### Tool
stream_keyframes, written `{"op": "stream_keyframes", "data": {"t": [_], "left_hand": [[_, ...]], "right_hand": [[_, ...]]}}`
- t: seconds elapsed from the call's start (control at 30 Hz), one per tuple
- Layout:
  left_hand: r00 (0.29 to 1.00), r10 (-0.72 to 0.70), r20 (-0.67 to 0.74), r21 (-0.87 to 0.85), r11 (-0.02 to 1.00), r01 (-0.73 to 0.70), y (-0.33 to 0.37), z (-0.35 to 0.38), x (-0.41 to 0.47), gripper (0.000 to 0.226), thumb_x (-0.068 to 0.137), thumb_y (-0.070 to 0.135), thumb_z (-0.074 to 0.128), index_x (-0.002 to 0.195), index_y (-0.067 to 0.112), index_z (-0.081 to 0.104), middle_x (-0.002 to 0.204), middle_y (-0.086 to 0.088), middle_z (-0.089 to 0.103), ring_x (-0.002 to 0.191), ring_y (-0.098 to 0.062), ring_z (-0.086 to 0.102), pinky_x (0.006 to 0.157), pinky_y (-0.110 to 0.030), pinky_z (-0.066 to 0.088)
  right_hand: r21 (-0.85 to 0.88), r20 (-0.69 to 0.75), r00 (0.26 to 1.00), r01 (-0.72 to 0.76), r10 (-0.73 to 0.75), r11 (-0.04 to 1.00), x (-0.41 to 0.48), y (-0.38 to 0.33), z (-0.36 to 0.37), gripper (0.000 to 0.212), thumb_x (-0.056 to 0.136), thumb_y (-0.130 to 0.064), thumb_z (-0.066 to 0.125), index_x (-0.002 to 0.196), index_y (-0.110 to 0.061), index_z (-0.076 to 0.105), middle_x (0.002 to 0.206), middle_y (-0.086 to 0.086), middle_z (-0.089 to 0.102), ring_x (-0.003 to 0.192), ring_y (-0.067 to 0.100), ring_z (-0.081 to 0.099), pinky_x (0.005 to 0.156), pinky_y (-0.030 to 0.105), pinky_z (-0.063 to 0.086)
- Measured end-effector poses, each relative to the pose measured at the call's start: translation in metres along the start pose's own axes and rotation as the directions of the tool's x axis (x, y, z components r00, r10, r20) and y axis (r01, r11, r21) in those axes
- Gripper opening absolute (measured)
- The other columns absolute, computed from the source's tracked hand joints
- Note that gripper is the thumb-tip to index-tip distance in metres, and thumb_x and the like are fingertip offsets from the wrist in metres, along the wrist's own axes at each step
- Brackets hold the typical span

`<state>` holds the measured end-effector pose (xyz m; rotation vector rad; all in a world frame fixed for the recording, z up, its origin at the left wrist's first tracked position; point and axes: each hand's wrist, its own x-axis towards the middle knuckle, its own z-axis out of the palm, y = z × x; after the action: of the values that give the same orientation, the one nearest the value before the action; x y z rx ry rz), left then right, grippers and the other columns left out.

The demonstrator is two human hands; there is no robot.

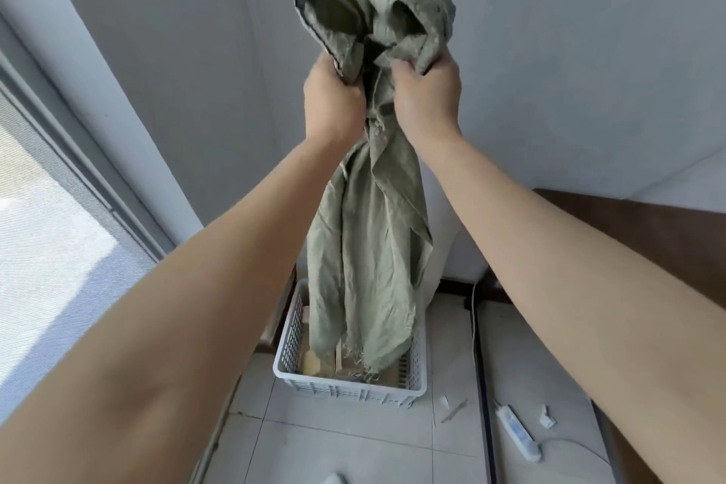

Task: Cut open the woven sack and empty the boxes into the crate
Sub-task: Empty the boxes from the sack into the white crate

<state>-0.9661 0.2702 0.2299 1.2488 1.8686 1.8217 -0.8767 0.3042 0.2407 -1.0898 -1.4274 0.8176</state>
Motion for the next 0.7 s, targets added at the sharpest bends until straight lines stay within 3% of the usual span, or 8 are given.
{"op": "stream_keyframes", "data": {"t": [0.07,0.13,0.2,0.37,0.43,0.53,0.63,0.7], "left_hand": [[0.997,-0.01,0.075,0.073,0.997,0.004,-0.008,0.0,-0.008,0.018,0.085,0.006,0.048,0.098,0.013,0.059,0.092,0.002,0.062,0.09,-0.02,0.059,0.07,-0.023,0.042],[0.942,-0.205,0.266,0.398,0.913,0.087,-0.037,0.001,-0.023,0.023,0.085,0.005,0.046,0.104,0.004,0.059,0.104,-0.01,0.065,0.1,-0.029,0.06,0.072,-0.028,0.041],[0.908,-0.306,0.287,0.487,0.863,0.137,-0.054,-0.006,-0.03,0.018,0.085,0.004,0.046,0.096,0.002,0.06,0.106,-0.017,0.065,0.098,-0.031,0.06,0.07,-0.029,0.039],[0.998,-0.058,0.0,0.075,0.995,0.058,0.002,-0.012,-0.002,0.017,0.082,0.004,0.042,0.087,0.013,0.056,0.087,-0.001,0.06,0.081,-0.018,0.053,0.065,-0.023,0.04],[0.99,-0.103,0.1,0.197,0.977,0.082,-0.003,-0.011,-0.014,0.024,0.086,0.005,0.043,0.104,0.009,0.059,0.1,-0.004,0.062,0.092,-0.022,0.055,0.073,-0.023,0.039],[0.928,-0.313,0.201,0.516,0.839,0.172,-0.035,-0.015,-0.039,0.027,0.089,0.007,0.044,0.111,-0.001,0.057,0.117,-0.018,0.062,0.101,-0.033,0.058,0.073,-0.028,0.037],[0.985,-0.169,0.044,0.368,0.919,0.142,-0.004,-0.022,-0.017,0.03,0.084,0.002,0.04,0.105,-0.001,0.061,0.112,-0.018,0.065,0.101,-0.032,0.06,0.073,-0.029,0.042],[0.998,-0.021,-0.053,0.241,0.97,0.033,0.032,-0.022,0.007,0.033,0.08,0.003,0.039,0.105,0.001,0.062,0.109,-0.012,0.066,0.099,-0.026,0.061,0.076,-0.027,0.045]], "right_hand": [[-0.04,0.035,0.999,-0.039,0.041,0.998,-0.01,0.009,-0.003,0.025,0.086,-0.015,0.055,0.109,-0.007,0.061,0.101,0.008,0.068,0.094,0.022,0.061,0.083,0.029,0.049],[-0.291,0.219,0.942,-0.184,0.253,0.939,-0.028,0.04,-0.005,0.02,0.085,-0.014,0.054,0.103,-0.01,0.062,0.104,0.011,0.067,0.1,0.028,0.063,0.086,0.033,0.051],[-0.382,0.276,0.897,-0.228,0.345,0.896,-0.04,0.053,-0.014,0.015,0.083,-0.015,0.055,0.096,-0.011,0.063,0.103,0.012,0.068,0.1,0.032,0.064,0.087,0.038,0.054],[-0.114,-0.002,0.999,-0.034,0.034,0.993,-0.007,-0.009,-0.013,0.024,0.087,-0.015,0.05,0.106,-0.005,0.059,0.093,0.009,0.064,0.092,0.031,0.063,0.079,0.038,0.053],[-0.193,0.055,0.998,-0.023,0.034,0.981,-0.012,-0.004,-0.011,0.027,0.087,-0.014,0.052,0.112,-0.004,0.059,0.102,0.012,0.066,0.099,0.033,0.062,0.083,0.038,0.052],[-0.441,0.2,0.952,-0.124,0.232,0.889,-0.031,0.019,-0.016,0.029,0.087,-0.014,0.056,0.114,-0.005,0.06,0.115,0.016,0.065,0.107,0.035,0.06,0.086,0.035,0.048],[-0.3,0.088,0.996,-0.006,0.034,0.954,-0.014,-0.025,-0.015,0.032,0.088,-0.021,0.059,0.116,-0.006,0.059,0.114,0.013,0.066,0.104,0.029,0.061,0.079,0.028,0.044],[-0.193,0.007,0.99,0.139,-0.141,0.971,0.003,-0.071,-0.015,0.03,0.089,-0.018,0.056,0.116,-0.006,0.057,0.1,0.003,0.065,0.088,0.018,0.057,0.062,0.014,0.04]]}}
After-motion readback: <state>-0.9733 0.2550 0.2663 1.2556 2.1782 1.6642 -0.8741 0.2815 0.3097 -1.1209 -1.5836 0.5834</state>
